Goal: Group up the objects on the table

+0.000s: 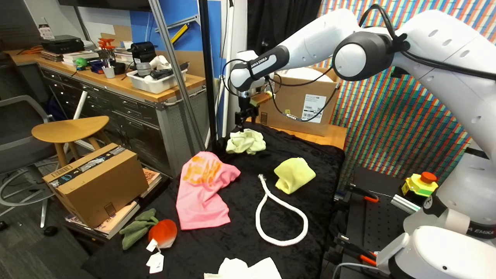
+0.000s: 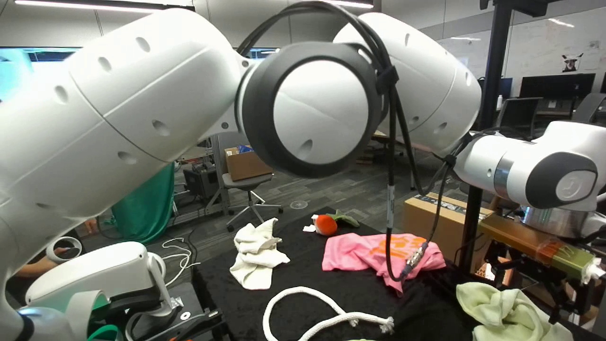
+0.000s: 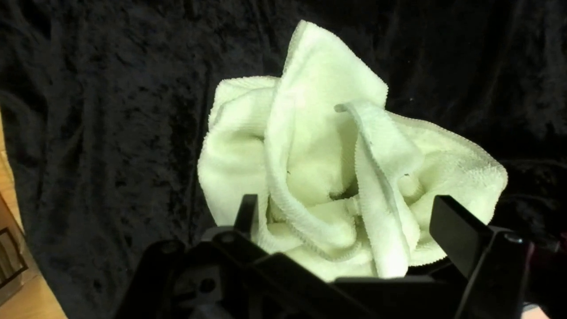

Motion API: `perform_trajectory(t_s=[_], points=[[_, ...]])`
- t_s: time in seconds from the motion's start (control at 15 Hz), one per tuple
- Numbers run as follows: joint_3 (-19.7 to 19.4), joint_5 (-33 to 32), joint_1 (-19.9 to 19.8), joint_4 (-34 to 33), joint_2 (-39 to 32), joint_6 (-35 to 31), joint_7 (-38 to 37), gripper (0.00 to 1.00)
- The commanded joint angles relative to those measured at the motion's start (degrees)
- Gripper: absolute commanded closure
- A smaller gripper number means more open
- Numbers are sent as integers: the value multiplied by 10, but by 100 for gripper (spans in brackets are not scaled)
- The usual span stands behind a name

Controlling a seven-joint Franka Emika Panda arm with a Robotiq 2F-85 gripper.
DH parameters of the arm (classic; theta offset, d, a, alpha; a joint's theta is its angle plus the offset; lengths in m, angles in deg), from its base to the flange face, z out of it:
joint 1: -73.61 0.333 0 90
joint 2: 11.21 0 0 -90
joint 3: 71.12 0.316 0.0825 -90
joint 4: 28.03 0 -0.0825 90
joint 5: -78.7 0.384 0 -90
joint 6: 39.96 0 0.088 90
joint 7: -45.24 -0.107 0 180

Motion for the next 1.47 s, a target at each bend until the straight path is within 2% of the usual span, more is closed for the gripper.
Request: perform_trajectory(t_s=[0.0, 0.47, 0.73, 0.87, 1.07, 1.4], points=[[0, 7, -5, -104, -68, 46, 0, 0], [1, 1, -3, -207, -152, 94, -11, 0], [-3, 0, -1, -231, -175, 101, -17, 0], [-3, 0, -3, -242, -181, 110, -16, 26], [-9, -3, -3, -257, -183, 133, -23, 50], [-13, -7, -2, -238, -159, 153, -23, 88]])
